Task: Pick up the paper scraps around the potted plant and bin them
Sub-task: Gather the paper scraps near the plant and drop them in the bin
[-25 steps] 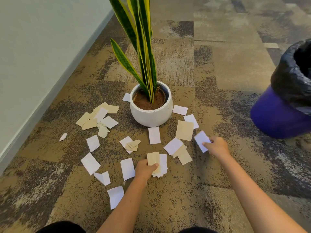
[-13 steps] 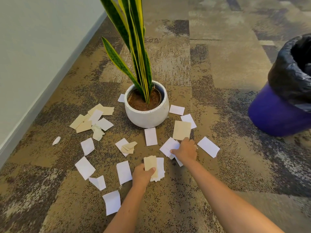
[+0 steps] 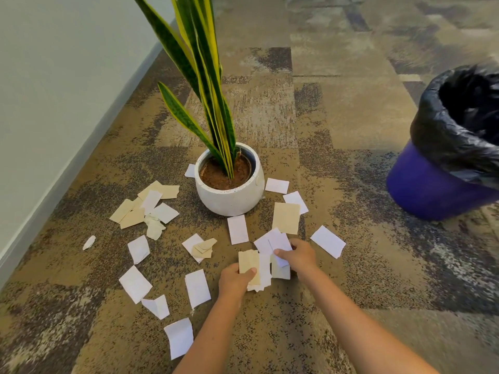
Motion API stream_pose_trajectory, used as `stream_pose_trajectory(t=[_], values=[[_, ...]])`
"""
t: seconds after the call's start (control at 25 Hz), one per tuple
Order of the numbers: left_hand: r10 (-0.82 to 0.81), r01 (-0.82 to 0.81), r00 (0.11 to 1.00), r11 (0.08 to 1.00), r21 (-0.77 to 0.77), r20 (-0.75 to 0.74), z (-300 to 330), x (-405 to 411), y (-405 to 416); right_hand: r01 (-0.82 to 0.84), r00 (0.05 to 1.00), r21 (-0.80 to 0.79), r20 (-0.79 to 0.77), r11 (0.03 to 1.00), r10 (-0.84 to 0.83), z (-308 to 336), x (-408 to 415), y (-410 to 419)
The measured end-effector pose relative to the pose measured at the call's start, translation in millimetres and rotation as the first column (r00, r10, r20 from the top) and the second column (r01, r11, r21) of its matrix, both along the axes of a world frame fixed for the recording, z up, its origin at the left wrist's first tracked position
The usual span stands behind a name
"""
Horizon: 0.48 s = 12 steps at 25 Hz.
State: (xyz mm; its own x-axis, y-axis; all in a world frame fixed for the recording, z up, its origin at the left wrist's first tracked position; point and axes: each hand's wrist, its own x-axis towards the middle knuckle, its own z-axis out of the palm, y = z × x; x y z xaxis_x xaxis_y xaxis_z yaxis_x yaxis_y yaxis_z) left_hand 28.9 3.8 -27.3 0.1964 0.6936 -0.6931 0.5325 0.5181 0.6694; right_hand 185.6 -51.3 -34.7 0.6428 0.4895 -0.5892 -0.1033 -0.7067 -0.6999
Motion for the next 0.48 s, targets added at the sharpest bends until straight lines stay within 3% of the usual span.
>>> stream_pose_trajectory(t=[0.12, 0.28, 0.48], values=[[-0.013, 0.009, 0.988, 1.000, 0.022, 0.153, 37.7, 38.1, 1.6, 0.113, 0.994, 0.186, -0.034, 0.976, -0.108, 34.8, 14.6, -14.2], [-0.150, 0.117, 0.953, 0.984, 0.136, 0.264, 104.3, 104.9, 2.0, 0.131, 0.959, 0.334, 0.198, 0.933, -0.205, 112.9, 60.7, -29.1], [-0.370, 0.185, 0.844, 0.880, 0.437, 0.389, 211.2, 197.3, -12.6, 0.103, 0.822, 0.509, 0.441, 0.855, -0.361, 229.8, 139.8, -58.8]])
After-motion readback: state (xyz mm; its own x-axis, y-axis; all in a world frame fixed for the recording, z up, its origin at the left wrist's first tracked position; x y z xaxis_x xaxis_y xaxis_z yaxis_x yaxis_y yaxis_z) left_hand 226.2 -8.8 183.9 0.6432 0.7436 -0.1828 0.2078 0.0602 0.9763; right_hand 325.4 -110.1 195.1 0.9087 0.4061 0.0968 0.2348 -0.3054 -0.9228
